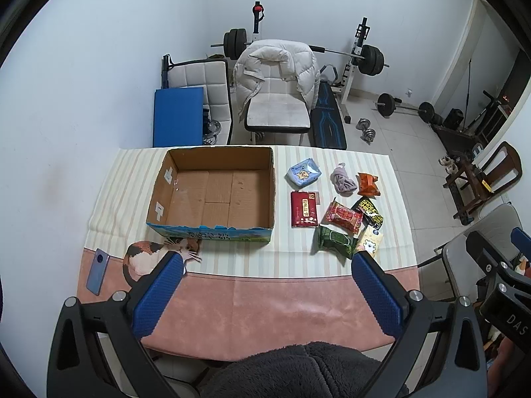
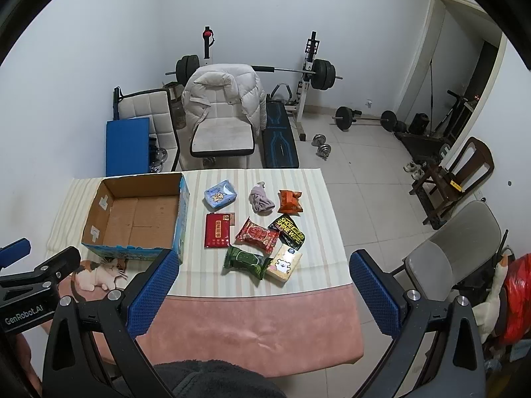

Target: Organize soft objects

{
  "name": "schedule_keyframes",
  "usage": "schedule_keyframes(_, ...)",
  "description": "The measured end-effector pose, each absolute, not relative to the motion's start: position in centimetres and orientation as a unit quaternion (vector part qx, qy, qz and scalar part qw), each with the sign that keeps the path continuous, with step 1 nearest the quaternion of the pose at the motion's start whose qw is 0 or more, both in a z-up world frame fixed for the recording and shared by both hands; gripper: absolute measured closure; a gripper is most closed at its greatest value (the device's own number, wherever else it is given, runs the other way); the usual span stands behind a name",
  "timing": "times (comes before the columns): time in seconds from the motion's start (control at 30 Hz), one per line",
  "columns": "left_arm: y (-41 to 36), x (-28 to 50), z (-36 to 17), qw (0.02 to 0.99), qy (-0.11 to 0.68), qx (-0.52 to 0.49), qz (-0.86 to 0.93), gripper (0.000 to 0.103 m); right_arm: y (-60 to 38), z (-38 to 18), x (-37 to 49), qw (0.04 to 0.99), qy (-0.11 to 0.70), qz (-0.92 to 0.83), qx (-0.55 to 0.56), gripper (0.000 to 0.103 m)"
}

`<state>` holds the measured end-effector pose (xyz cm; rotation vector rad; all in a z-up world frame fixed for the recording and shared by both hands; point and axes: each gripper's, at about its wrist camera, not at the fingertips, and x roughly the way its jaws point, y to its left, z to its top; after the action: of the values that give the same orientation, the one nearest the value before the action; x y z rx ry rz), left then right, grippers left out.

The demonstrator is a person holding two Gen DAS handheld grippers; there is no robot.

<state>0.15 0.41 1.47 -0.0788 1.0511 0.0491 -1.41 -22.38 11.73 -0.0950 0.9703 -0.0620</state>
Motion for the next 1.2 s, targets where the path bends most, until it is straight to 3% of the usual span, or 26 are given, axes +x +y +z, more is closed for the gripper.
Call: schedule_keyframes(1.2,0.47,0.04,1.47,0.866,0.498,-0.037,0.025,0.0,-21.81,12.31,-0.64,0.886,0.461,-0.027,-0.046,0.0)
